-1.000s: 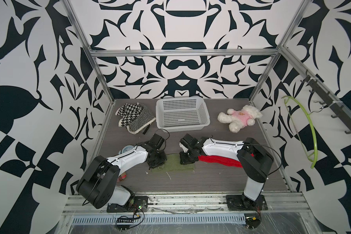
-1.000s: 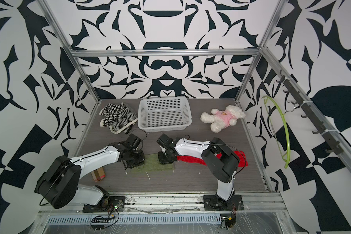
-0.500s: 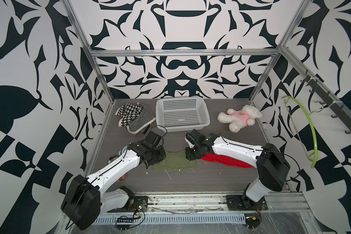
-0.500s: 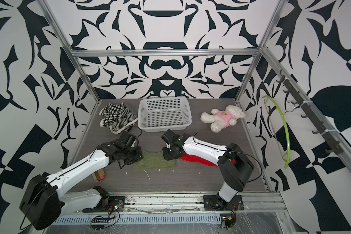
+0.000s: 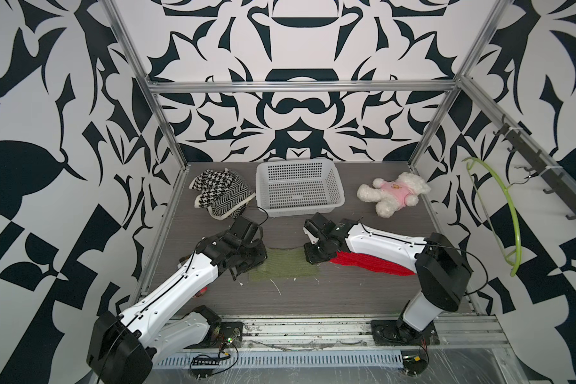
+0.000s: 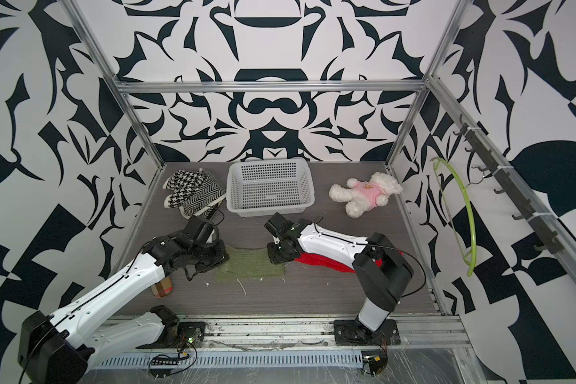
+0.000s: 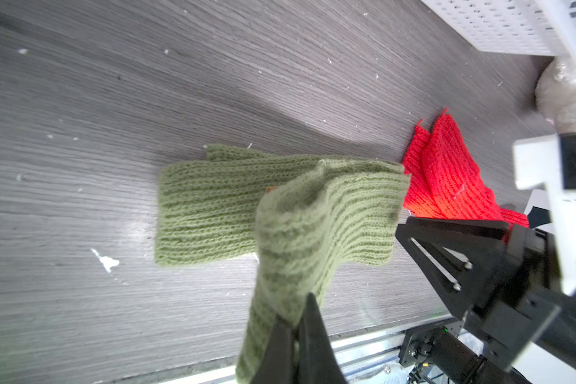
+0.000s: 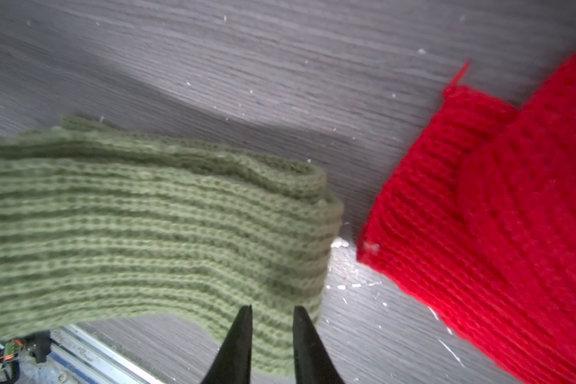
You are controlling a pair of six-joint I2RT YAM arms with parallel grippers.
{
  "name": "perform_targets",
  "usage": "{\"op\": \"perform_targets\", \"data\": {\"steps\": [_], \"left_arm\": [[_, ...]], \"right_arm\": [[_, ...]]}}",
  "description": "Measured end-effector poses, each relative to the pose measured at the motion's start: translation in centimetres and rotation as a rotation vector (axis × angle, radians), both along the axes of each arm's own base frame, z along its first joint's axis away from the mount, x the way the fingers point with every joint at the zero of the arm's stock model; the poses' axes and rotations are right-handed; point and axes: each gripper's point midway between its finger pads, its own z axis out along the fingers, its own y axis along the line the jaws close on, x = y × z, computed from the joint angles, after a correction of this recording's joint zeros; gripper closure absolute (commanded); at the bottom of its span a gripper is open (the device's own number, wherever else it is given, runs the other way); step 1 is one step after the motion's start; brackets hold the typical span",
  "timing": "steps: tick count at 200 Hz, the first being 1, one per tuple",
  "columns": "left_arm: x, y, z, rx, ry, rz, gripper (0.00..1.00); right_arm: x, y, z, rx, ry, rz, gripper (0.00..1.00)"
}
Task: Roll up the scarf and place it into the basket
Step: Fold the scarf at the center of the board.
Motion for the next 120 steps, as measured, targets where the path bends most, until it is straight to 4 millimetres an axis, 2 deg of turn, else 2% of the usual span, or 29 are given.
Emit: {"op": "perform_targets", "data": {"steps": [42, 56, 60, 65, 70, 85, 99, 120], "left_arm": [[0.2, 0.5, -1.0, 0.045, 0.015, 0.015, 1.0], [0.2, 0.8, -1.8, 0.071, 0.03, 0.02, 0.92], [0.1, 0.9, -2.1, 0.079, 0.036, 0.022, 0.89], [0.2, 1.2, -2.4, 0.094, 0.038, 0.026, 0.77], [0.2, 1.4, -2.5, 0.108, 0.038, 0.029, 0.61], [0.2, 2.6, -2.7, 0.16, 0.03, 0.065, 0.29], [0.3, 4.2, -2.3, 0.213, -0.001, 0.113, 0.2], [0.6, 5.5, -1.0, 0.233, -0.07, 0.153, 0.18]], "right_arm": [[-0.2, 0.3, -3.0, -0.028, 0.054, 0.006, 0.77], [-0.2, 0.4, -3.2, -0.027, 0.057, 0.007, 0.77], [-0.2, 0.4, -3.1, -0.026, 0.057, 0.007, 0.77], [-0.2, 0.5, -3.0, -0.023, 0.053, 0.007, 0.77], [-0.1, 0.5, -2.9, -0.021, 0.051, 0.007, 0.77], [-0.1, 0.5, -2.4, -0.013, 0.041, 0.008, 0.76], [0.1, 0.5, -1.6, -0.001, 0.023, 0.008, 0.76], [0.2, 0.6, -0.4, 0.021, -0.003, 0.012, 0.76]]}}
